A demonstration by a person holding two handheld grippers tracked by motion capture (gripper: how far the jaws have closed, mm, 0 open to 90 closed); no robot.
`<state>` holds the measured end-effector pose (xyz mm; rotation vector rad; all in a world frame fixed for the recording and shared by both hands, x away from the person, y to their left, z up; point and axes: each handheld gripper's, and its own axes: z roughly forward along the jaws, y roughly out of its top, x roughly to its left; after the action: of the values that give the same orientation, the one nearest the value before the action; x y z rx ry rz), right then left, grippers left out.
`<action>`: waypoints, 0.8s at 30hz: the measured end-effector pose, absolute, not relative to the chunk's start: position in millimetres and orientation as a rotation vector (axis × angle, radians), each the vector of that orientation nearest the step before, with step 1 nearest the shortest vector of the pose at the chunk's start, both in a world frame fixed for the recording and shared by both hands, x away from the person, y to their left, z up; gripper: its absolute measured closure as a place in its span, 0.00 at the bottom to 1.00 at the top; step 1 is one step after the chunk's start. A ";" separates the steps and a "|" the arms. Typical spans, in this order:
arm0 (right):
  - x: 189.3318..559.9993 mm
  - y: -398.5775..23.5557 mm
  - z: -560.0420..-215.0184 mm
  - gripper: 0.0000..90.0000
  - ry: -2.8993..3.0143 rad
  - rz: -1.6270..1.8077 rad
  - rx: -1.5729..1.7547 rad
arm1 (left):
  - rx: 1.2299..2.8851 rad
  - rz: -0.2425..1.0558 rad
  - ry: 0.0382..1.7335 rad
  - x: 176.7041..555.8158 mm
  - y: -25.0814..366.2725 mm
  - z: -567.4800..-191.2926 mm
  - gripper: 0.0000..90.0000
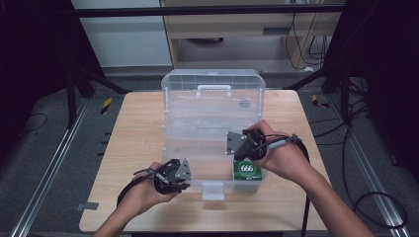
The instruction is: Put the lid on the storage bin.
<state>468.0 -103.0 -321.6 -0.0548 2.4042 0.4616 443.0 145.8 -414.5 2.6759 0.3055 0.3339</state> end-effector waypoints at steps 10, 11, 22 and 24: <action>460.8 -105.5 -325.6 0.91 2.397 0.476 -0.058 | 2.671 0.348 0.314 441.1 145.8 -415.3 0.83; 459.9 -105.3 -325.5 0.91 2.402 0.469 -0.053 | 2.671 0.349 0.313 441.0 145.7 -415.4 0.83; 453.6 -106.5 -328.6 0.90 2.391 0.480 -0.053 | 2.664 0.350 0.361 436.8 145.4 -417.0 0.82; 452.5 -106.7 -328.9 0.90 2.391 0.482 -0.059 | 2.683 0.368 0.299 439.8 145.9 -415.5 0.82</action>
<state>452.5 -106.7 -328.9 -0.0589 2.3906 0.4822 439.8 145.9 -415.5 2.6831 0.2994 0.3676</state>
